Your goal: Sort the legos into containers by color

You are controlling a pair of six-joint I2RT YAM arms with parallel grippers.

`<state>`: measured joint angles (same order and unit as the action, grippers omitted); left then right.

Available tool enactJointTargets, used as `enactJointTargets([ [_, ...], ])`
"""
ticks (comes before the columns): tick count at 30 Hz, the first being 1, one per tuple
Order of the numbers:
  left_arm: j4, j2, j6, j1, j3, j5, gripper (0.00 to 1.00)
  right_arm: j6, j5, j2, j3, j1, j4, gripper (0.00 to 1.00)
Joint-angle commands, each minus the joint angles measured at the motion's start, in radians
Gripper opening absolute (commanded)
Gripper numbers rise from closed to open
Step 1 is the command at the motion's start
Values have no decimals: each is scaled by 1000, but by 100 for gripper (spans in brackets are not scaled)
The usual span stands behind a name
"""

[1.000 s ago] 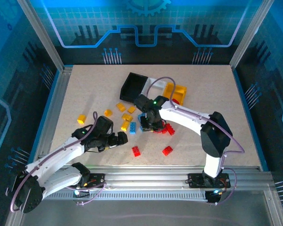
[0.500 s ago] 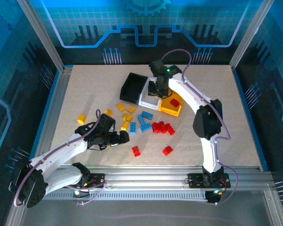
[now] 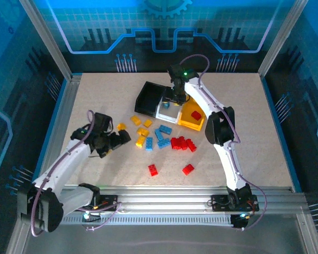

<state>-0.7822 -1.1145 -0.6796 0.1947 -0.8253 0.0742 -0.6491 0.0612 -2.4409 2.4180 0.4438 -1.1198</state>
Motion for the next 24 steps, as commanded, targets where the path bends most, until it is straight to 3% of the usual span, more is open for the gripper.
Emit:
enactJointTargets([
  [1,-98,-54,88,-125,-77,-94,99,12,21,96,-30,6,-44,52],
  [6,-86,-229,171,-334,-158,-116,99,15,31,271,-271,44,11,53],
  [10,-43,-360,203,-419,-206,-126,99,1,56,405,-474,62,70,54],
  [17,10,-459,210,-482,-231,-129,99,-34,101,511,-677,71,149,54],
  [24,34,-566,247,-491,-297,-114,99,-38,123,505,-705,79,164,54],
])
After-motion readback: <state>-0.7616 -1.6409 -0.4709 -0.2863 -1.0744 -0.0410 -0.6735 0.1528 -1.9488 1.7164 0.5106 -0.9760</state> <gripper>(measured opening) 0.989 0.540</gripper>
